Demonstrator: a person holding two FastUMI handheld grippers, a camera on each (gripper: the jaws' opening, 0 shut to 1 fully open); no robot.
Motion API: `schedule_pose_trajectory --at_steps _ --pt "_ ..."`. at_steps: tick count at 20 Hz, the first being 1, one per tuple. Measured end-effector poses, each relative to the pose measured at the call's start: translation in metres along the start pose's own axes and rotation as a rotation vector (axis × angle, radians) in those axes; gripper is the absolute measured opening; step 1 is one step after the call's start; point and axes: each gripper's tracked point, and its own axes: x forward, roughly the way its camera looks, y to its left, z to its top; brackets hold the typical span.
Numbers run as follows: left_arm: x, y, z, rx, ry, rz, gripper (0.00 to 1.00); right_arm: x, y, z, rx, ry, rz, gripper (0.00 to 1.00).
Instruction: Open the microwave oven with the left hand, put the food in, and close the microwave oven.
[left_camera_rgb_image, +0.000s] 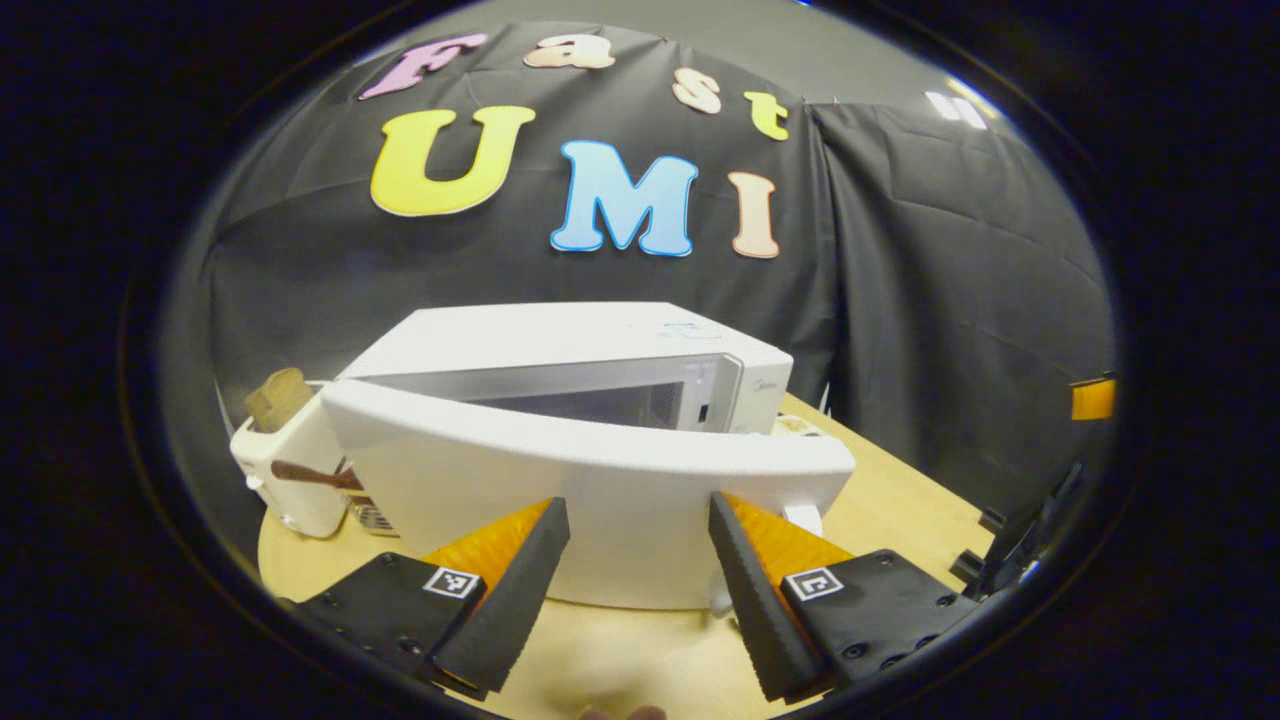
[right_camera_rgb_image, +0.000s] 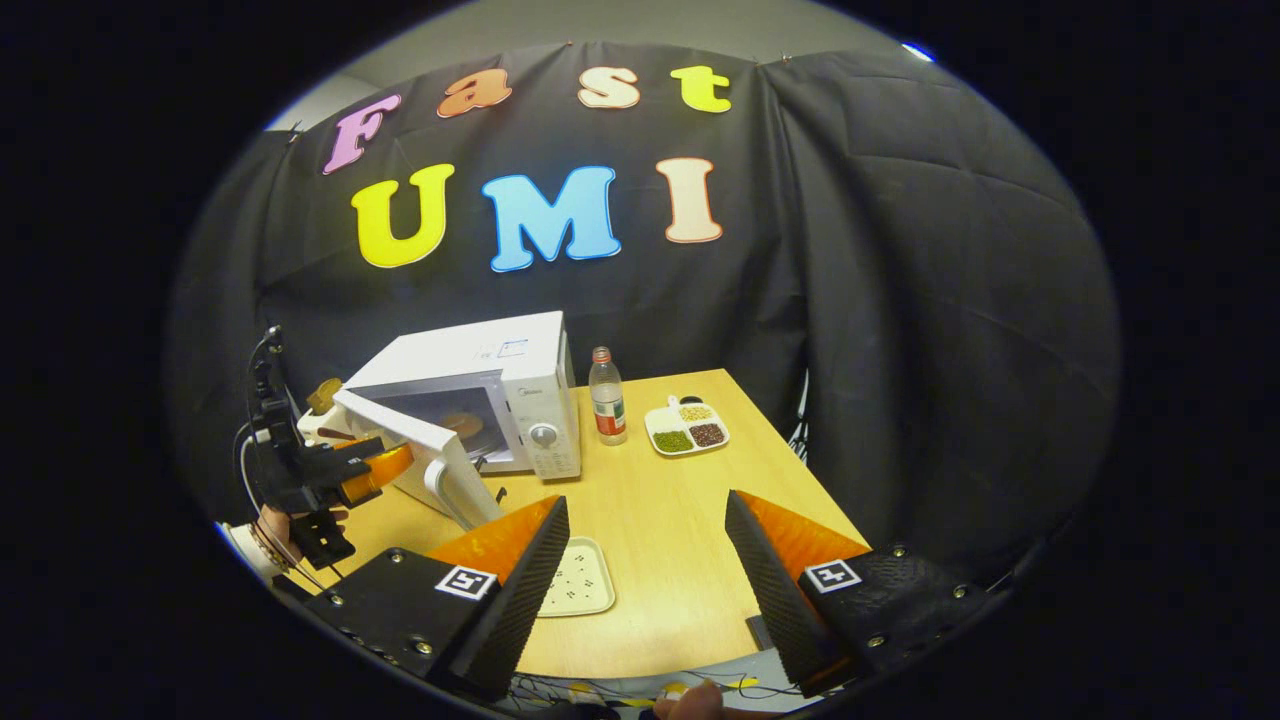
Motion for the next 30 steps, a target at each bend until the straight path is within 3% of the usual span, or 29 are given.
schedule_pose_trajectory --at_steps 3,7,9,12,14,16,17,18,19,22,23,26,30 --pt "0.034 0.007 0.005 0.012 0.005 0.019 0.9 0.004 -0.015 0.0 0.007 0.002 -0.038 0.96" --pt "0.072 0.016 0.022 0.016 0.003 0.058 0.93 0.012 -0.023 0.003 0.01 0.012 -0.056 0.96" --pt "0.081 -0.005 0.015 -0.054 0.022 -0.016 0.89 0.016 -0.022 0.004 -0.002 0.019 -0.056 0.96" --pt "0.09 -0.005 0.01 -0.056 0.045 -0.008 0.8 0.024 -0.018 0.007 -0.007 0.019 -0.041 0.96" --pt "0.095 0.002 0.019 -0.059 0.024 0.005 0.8 0.025 -0.014 0.009 -0.019 0.015 -0.026 0.96" --pt "0.09 0.006 0.019 -0.133 0.056 0.01 0.8 0.022 -0.006 0.011 -0.04 0.015 -0.007 0.96" --pt "0.094 0.007 0.02 -0.167 0.055 0.013 0.62 0.019 -0.007 0.011 -0.051 0.01 -0.004 0.96" --pt "0.091 0.007 0.018 -0.178 0.061 0.037 0.59 0.017 -0.008 0.012 -0.053 0.009 0.002 0.96" --pt "0.086 0.009 0.019 -0.152 0.06 0.073 0.59 0.015 -0.007 0.011 -0.047 0.009 0.012 0.96" --pt "0.065 -0.002 0.03 -0.073 0.023 0.095 0.84 0.011 -0.008 0.013 -0.047 -0.007 0.036 0.96" --pt "0.051 -0.007 0.03 -0.071 0.029 0.096 0.77 0.01 -0.01 0.013 -0.055 -0.015 0.048 0.96" --pt "-0.011 -0.021 0.048 -0.084 0.013 0.133 0.77 0.015 -0.012 0.023 -0.063 -0.045 0.134 0.96" --pt "-0.107 -0.069 0.12 -0.072 -0.125 0.19 0.77 0.021 -0.035 0.069 -0.085 -0.141 0.228 0.96"
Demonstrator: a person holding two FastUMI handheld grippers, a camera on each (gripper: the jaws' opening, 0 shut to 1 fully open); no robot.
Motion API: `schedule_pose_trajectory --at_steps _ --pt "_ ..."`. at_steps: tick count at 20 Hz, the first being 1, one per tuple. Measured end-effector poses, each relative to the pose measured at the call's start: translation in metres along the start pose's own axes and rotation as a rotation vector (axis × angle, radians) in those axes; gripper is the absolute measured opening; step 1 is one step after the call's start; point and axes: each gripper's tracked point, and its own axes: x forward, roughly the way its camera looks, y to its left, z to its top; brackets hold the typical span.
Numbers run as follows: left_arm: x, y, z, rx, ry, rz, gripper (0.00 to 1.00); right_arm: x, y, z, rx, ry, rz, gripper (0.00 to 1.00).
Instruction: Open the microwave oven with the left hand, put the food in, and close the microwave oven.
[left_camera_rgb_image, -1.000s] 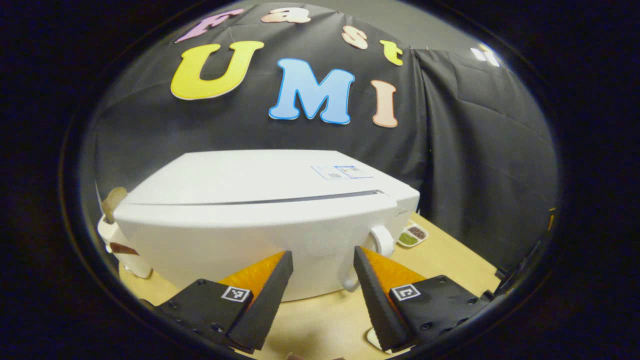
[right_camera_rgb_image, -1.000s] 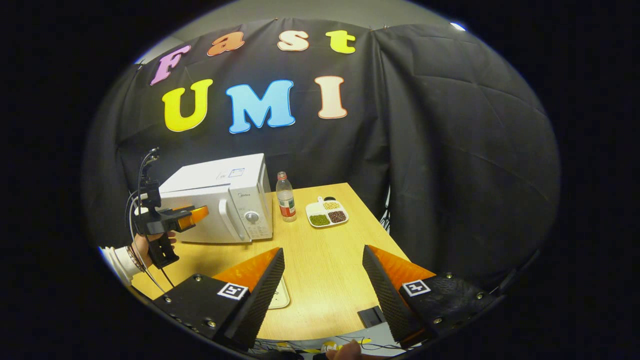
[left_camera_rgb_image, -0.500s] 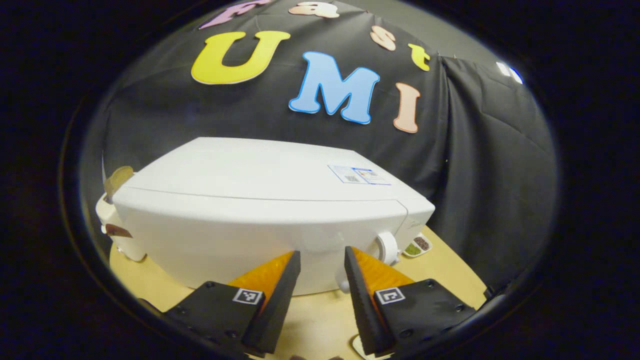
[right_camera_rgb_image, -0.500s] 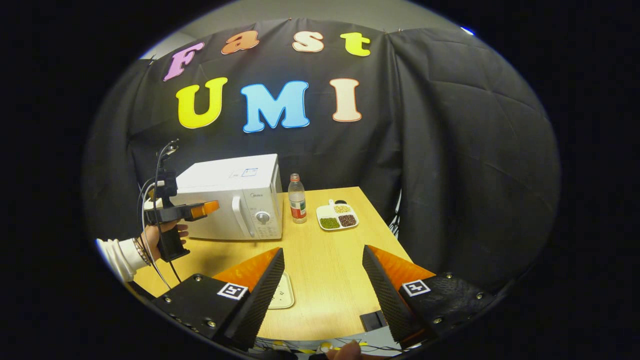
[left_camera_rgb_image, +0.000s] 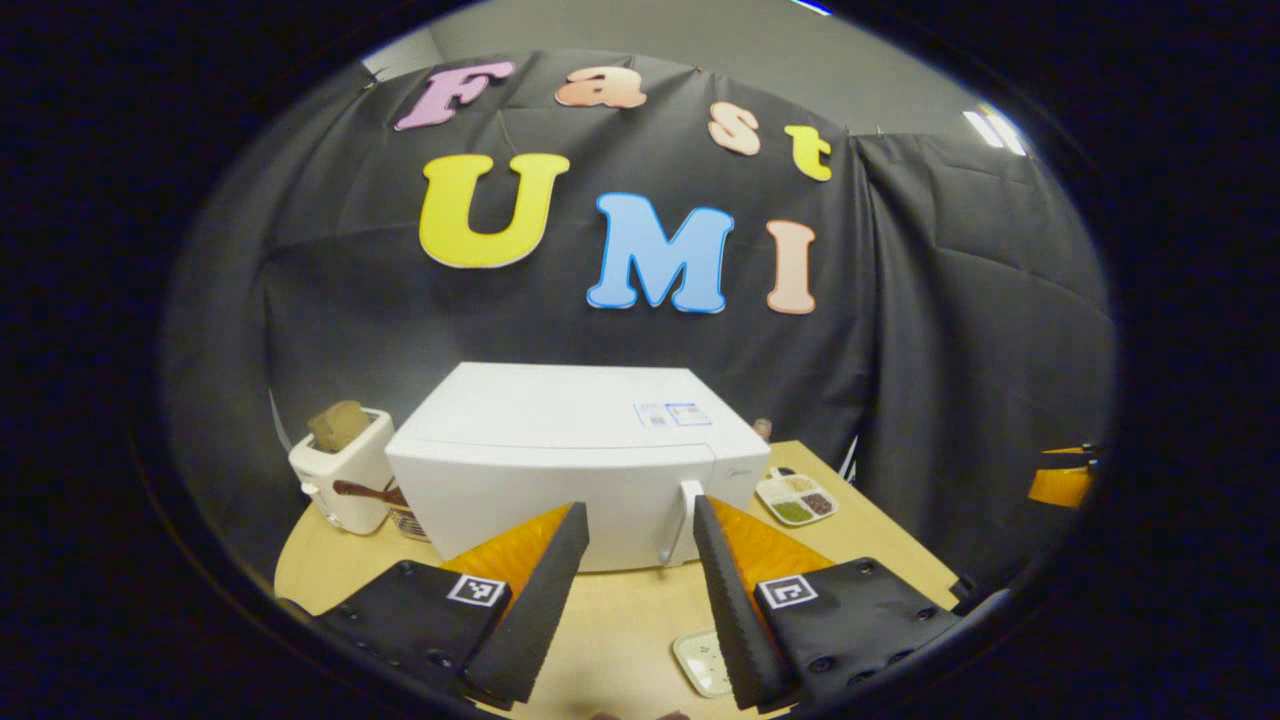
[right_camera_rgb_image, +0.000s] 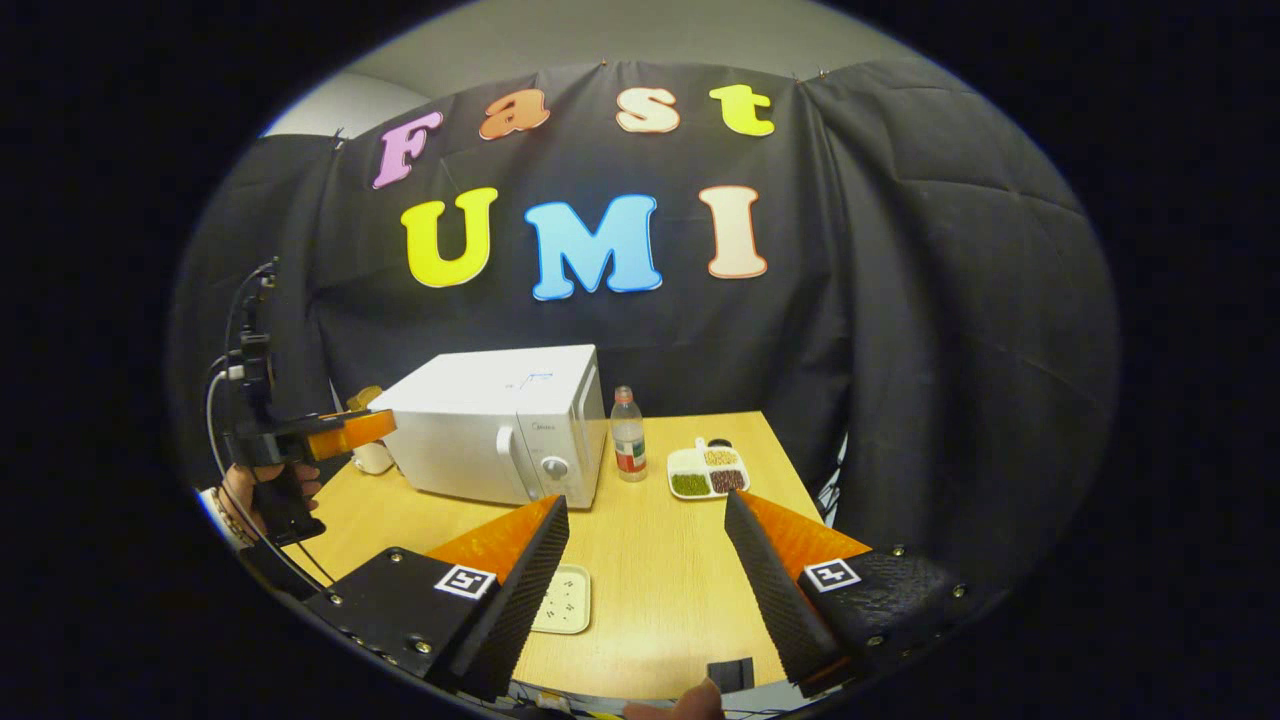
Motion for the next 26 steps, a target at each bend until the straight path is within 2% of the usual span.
schedule_pose_trajectory --at_steps 4,7,8,11,12,14,15,17,19,22,26 --pt "-0.088 -0.054 0.091 0.118 -0.164 0.062 0.76 0.008 -0.018 0.044 -0.066 -0.085 0.074 0.96" --pt "-0.141 -0.1 0.134 0.193 -0.244 0.085 0.76 -0.002 -0.013 0.092 -0.018 -0.16 0.147 0.96" --pt "-0.155 -0.117 0.152 0.212 -0.268 0.085 0.72 -0.008 -0.014 0.111 -0.009 -0.189 0.147 0.96" --pt "-0.182 -0.146 0.196 0.216 -0.324 0.105 0.79 -0.034 -0.028 0.154 -0.04 -0.261 0.066 0.96" --pt "-0.188 -0.153 0.21 0.186 -0.344 0.097 0.77 -0.045 -0.026 0.17 -0.045 -0.29 0.051 0.96" --pt "-0.202 -0.153 0.23 0.112 -0.364 0.09 0.77 -0.063 -0.024 0.198 -0.04 -0.337 0.01 0.96" --pt "-0.212 -0.143 0.242 0.106 -0.378 0.114 0.81 -0.072 -0.02 0.209 -0.044 -0.355 0.001 0.96" --pt "-0.224 -0.122 0.258 0.118 -0.402 0.167 0.81 -0.087 -0.012 0.222 -0.045 -0.362 -0.002 0.96" --pt "-0.238 -0.122 0.269 0.087 -0.442 0.162 0.81 -0.099 -0.013 0.24 -0.032 -0.394 -0.03 0.96" --pt "-0.252 -0.105 0.291 0.05 -0.502 0.185 0.84 -0.109 -0.001 0.249 -0.022 -0.419 -0.041 0.96" --pt "-0.257 -0.098 0.299 0.065 -0.524 0.187 0.88 -0.114 0.013 0.256 -0.03 -0.441 -0.031 0.96"
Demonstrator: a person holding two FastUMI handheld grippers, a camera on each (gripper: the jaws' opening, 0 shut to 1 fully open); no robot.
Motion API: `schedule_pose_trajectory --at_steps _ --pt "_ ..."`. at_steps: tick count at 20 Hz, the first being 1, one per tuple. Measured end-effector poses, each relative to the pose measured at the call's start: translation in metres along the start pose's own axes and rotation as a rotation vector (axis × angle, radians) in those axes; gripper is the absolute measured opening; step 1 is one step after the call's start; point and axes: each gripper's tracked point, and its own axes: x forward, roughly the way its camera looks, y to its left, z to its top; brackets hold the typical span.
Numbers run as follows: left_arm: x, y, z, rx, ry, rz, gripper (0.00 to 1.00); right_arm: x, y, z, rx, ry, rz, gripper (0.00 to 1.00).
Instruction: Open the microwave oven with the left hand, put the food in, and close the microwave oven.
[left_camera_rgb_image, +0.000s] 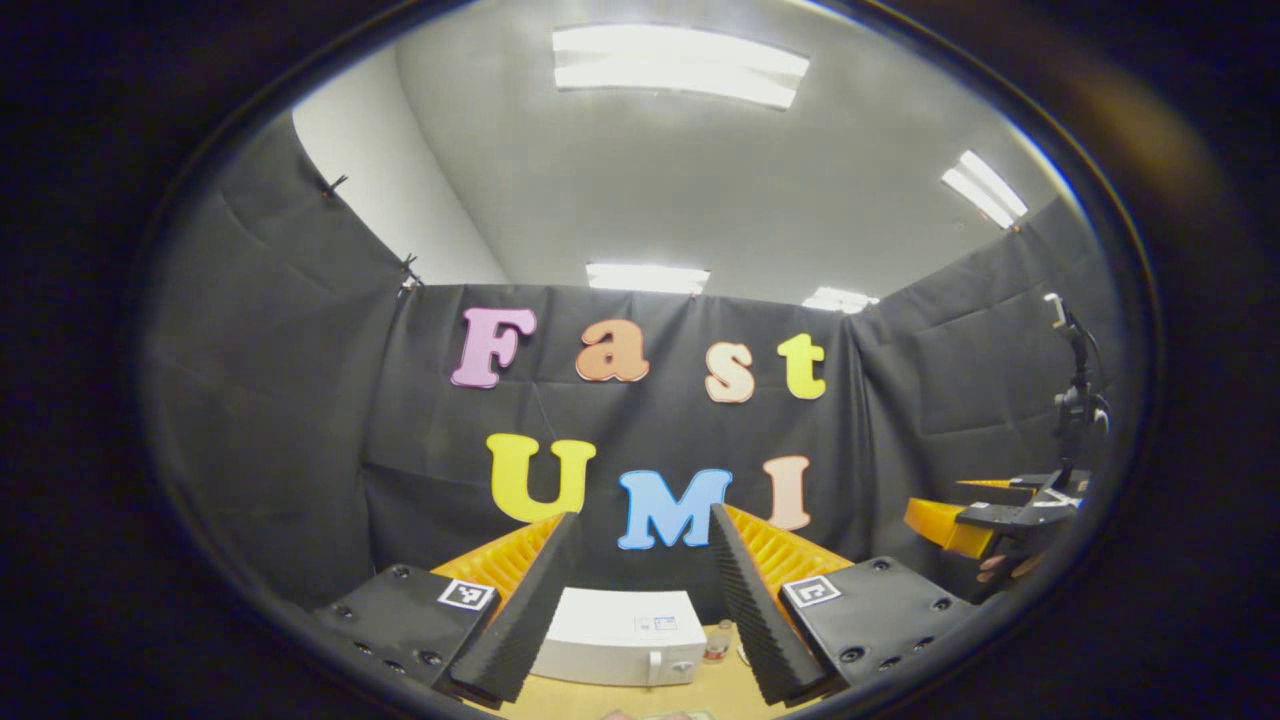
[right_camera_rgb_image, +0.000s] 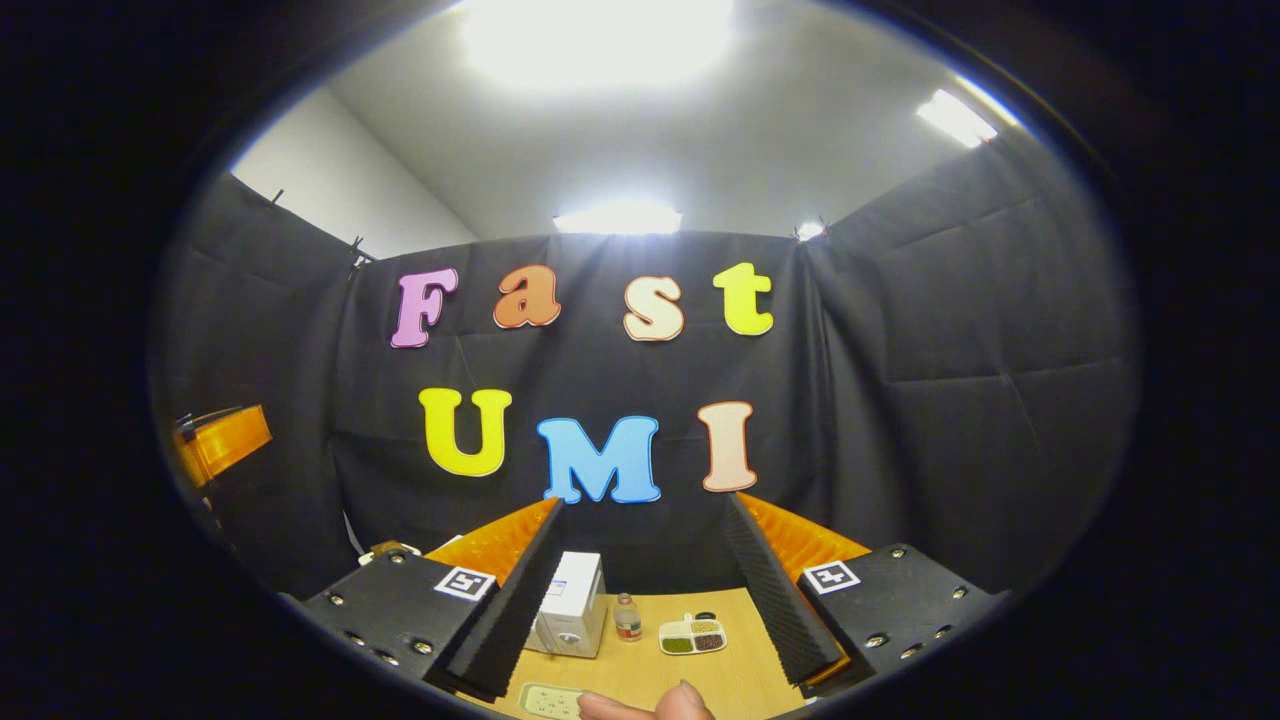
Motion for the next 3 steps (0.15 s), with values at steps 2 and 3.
schedule_pose_trajectory --at_steps 2,3 --pt "0.0025 0.0012 -0.0034 -0.005 0.004 -0.005 0.88 0.0012 0.005 -0.0007 0.003 0.0 0.002 0.96" --pt "0.004 0.0027 -0.003 -0.005 0.002 -0.004 0.88 0.0013 0.0066 -0.0001 0.007 -0.001 0.005 0.96"
